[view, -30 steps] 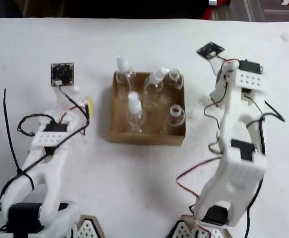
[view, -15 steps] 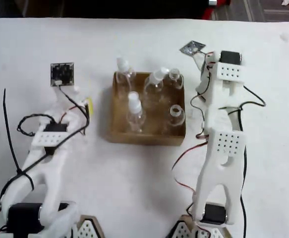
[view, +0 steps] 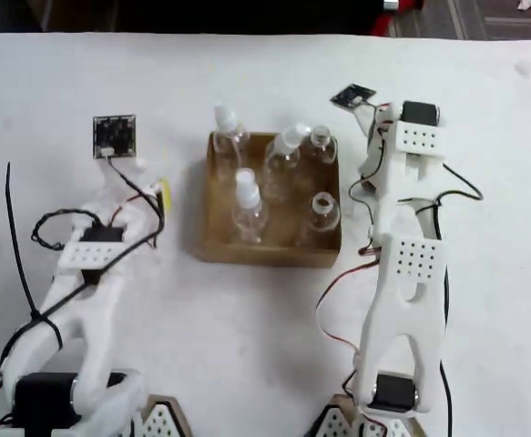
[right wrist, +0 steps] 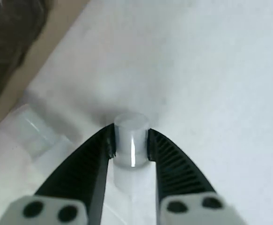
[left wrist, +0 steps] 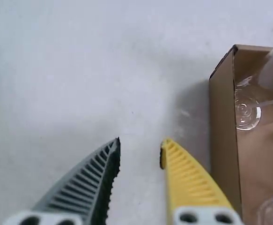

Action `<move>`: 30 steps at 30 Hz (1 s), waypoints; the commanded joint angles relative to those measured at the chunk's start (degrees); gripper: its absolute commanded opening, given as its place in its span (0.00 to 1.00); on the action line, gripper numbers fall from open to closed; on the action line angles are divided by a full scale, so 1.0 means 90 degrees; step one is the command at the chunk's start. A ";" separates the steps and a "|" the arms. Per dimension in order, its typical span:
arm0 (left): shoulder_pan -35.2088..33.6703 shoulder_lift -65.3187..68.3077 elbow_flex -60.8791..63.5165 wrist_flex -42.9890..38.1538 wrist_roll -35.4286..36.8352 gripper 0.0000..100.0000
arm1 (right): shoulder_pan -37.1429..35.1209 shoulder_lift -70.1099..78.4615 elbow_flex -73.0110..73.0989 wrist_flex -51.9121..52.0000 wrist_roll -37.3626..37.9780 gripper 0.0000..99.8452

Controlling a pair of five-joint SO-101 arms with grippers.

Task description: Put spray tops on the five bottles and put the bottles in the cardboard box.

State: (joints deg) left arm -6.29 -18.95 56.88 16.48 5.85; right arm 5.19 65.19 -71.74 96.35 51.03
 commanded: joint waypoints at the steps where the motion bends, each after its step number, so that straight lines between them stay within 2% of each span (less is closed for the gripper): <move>1: -0.0044 -0.0034 -0.0381 -0.0127 -0.0068 0.14 | 0.0317 -0.0122 -0.1143 0.0103 0.0000 0.02; 4: -0.0044 -0.0034 -0.0381 -0.0127 -0.0068 0.14 | 0.0503 -0.0190 -0.2149 0.0269 -0.0117 0.02; 6: -0.0034 -0.0034 -0.0381 -0.0127 -0.0068 0.14 | 0.0669 -0.0317 -0.2657 0.0269 -0.0625 0.02; 14: -0.0034 -0.0024 -0.0371 -0.0137 -0.0078 0.14 | 0.0786 -0.2154 -0.1827 0.0288 -0.1856 0.02; 19: -0.0034 -0.0024 -0.0371 -0.0137 -0.0078 0.14 | 0.0767 -0.3687 -0.0420 0.0298 -0.2354 0.02; 27: -0.0034 -0.0024 -0.0371 -0.0137 -0.0078 0.14 | 0.0474 -0.7009 0.2852 0.0288 -0.2462 0.02; 30: -0.0034 -0.0024 -0.0371 -0.0127 -0.0078 0.14 | 0.0435 -0.8063 0.3800 0.0132 -0.3389 0.02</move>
State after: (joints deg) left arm -6.29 -18.95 56.88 16.48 5.85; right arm 10.29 7.69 -47.12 97.41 28.88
